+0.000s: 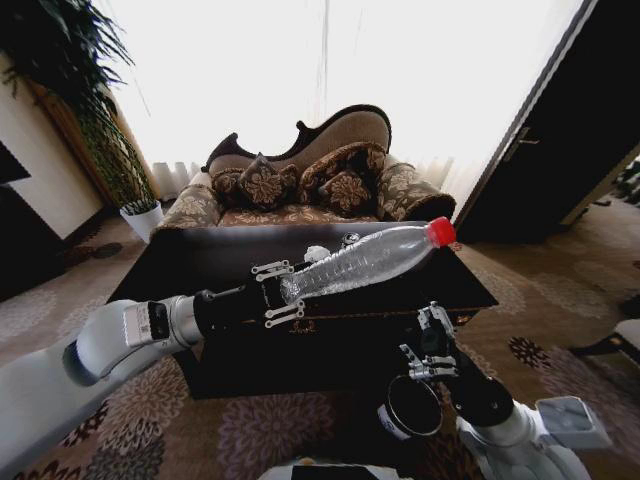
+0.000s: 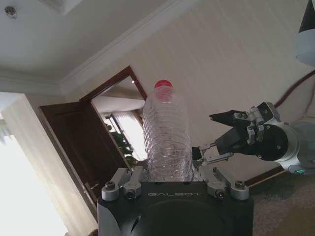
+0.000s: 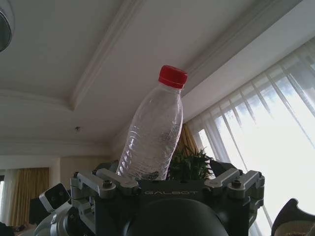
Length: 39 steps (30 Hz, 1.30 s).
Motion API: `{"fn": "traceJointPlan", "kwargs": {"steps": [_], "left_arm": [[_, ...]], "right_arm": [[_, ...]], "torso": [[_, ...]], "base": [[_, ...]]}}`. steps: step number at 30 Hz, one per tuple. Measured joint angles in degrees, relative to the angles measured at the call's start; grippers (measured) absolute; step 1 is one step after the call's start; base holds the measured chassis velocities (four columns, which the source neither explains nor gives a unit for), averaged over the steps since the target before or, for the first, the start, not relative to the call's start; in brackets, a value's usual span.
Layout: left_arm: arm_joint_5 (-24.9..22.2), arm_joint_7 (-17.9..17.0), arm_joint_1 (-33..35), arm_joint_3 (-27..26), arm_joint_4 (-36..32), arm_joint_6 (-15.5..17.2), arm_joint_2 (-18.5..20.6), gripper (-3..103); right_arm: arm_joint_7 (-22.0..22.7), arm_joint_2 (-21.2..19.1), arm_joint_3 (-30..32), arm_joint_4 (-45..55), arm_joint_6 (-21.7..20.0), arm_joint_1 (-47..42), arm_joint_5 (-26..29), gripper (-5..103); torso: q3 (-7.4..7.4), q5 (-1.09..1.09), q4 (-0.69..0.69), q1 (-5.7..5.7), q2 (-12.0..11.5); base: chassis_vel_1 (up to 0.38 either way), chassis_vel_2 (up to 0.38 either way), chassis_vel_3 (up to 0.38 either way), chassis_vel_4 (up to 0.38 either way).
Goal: Move to the front of the table and place the trash on the table into the trash bin.
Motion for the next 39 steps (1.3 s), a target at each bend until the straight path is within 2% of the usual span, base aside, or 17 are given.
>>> {"fn": "traceJointPlan", "kwargs": {"steps": [13, 20, 23, 24, 25, 27, 28, 32, 34, 35, 36, 39], "left_arm": [[5.26, 1.24, -2.27, 8.18, 1.25, 1.19, 1.2, 36], [6.26, 1.13, -9.59, 15.45, 2.65, 1.85, -0.1, 36], [6.39, 1.15, -10.95, 16.85, 2.98, 1.94, -0.51, 36], [6.55, 1.2, -11.21, 17.27, 3.12, 1.96, -0.63, 36], [6.65, 1.25, -11.23, 17.35, 3.16, 1.96, -0.66, 36], [7.07, 1.57, -11.24, 17.53, 3.35, 1.89, -0.76, 36], [7.07, 1.57, -11.24, 17.53, 3.35, 1.89, -0.76, 36], [7.69, 1.94, -11.27, 17.66, 3.75, 1.64, -0.84, 36], [7.91, 2.1, -11.27, 17.66, 3.84, 1.58, -0.84, 36], [8.07, 2.31, -11.27, 17.66, 3.9, 1.52, -0.8, 36], [8.07, 2.31, -11.27, 17.66, 3.9, 1.52, -0.8, 36], [8.3, 2.8, -11.13, 17.61, 4.03, 1.5, -0.59, 36]], "right_arm": [[0.27, 0.76, -0.9, 0.36, -0.09, 0.16, -3.54, 100], [2.71, 1.77, -1.97, 0.46, -0.09, -1.02, -10.1, 100], [3.46, 1.83, -2.06, 0.46, -0.13, -1.3, -11.16, 101], [3.72, 1.79, -2.08, 0.46, -0.14, -1.36, -11.62, 97], [3.78, 1.77, -2.09, 0.46, -0.14, -1.37, -11.81, 97], [3.95, 1.76, -2.15, 0.45, -0.14, -1.41, -12.08, 87], [3.95, 1.76, -2.15, 0.45, -0.14, -1.41, -12.08, 87], [3.93, 1.79, -2.3, 0.43, -0.15, -1.42, -12.07, 65], [3.88, 1.79, -2.32, 0.4, -0.15, -1.42, -12.04, 65], [3.82, 1.79, -2.33, 0.35, -0.13, -1.41, -11.97, 60], [3.82, 1.79, -2.33, 0.35, -0.13, -1.41, -11.97, 60], [3.53, 1.8, -2.43, 0.3, -0.08, -1.36, -11.67, 50]], "torso": [[0.0, -0.01, 0.01, 0.01, 0.0], [0.0, -0.01, 0.0, 0.01, -0.01], [0.0, -0.01, 0.0, 0.01, -0.01], [0.0, -0.01, -0.01, 0.01, -0.01], [0.0, -0.01, 0.0, 0.01, -0.01], [0.0, -0.01, 0.0, 0.01, -0.01], [0.0, -0.01, 0.0, 0.01, -0.01], [0.0, -0.01, 0.0, 0.0, -0.01], [0.0, -0.01, 0.0, 0.01, -0.01], [0.0, -0.01, 0.0, 0.01, -0.01], [0.0, -0.01, 0.0, 0.01, -0.01], [0.0, -0.01, 0.0, 0.0, -0.01]], "base": [[0.0, 0.0, 0.0, 0.0], [0.0, 0.0, 0.0, 0.0], [0.0, 0.0, 0.0, 0.0], [0.0, 0.0, 0.0, 0.0], [0.0, 0.0, 0.0, 0.0], [0.0, 0.0, 0.0, 0.0], [0.0, 0.0, 0.0, 0.0], [0.0, 0.0, 0.0, 0.0], [0.0, 0.0, 0.0, 0.0], [0.0, 0.0, 0.0, 0.0], [0.0, 0.0, 0.0, 0.0], [0.0, 0.0, 0.0, 0.0]]}}
